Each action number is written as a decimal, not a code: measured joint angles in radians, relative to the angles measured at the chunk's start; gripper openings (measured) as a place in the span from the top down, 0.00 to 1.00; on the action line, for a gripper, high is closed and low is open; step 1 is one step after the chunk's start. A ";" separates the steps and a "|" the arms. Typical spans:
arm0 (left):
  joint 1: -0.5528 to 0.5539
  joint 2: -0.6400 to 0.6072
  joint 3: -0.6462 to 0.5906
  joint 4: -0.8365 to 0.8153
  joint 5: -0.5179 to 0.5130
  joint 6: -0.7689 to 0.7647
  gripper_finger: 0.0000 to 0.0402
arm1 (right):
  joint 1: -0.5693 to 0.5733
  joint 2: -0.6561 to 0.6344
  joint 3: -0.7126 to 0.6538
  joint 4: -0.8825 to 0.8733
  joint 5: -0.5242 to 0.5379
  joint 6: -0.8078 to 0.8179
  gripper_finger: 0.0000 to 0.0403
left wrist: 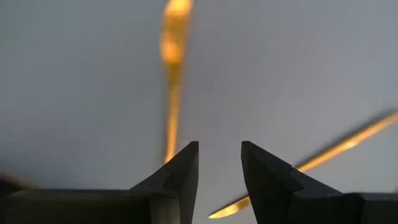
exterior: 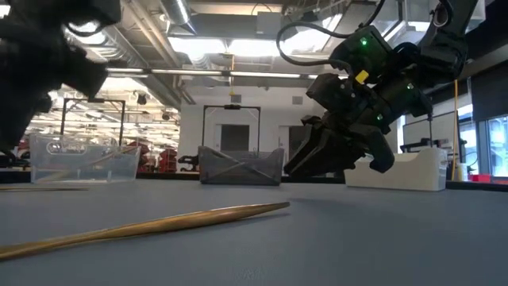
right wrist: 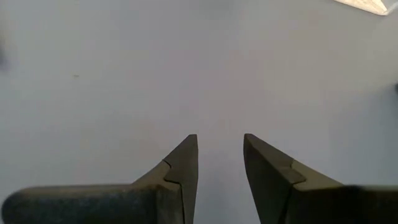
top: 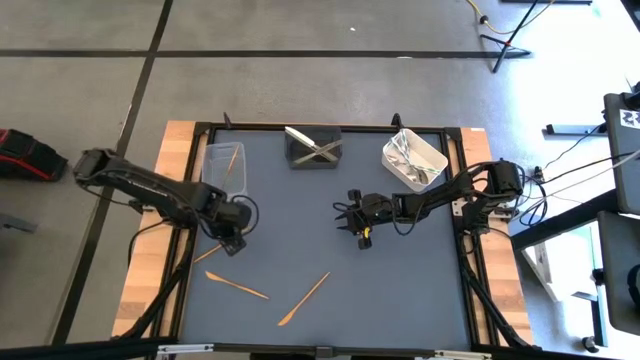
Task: Sort silverware by color (type)
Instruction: Put the top left gold knife into the transparent bin
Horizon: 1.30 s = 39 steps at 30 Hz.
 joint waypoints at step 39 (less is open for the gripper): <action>0.004 0.167 -0.165 0.087 -0.013 0.147 0.90 | 0.000 0.000 0.000 -0.002 0.000 0.002 0.71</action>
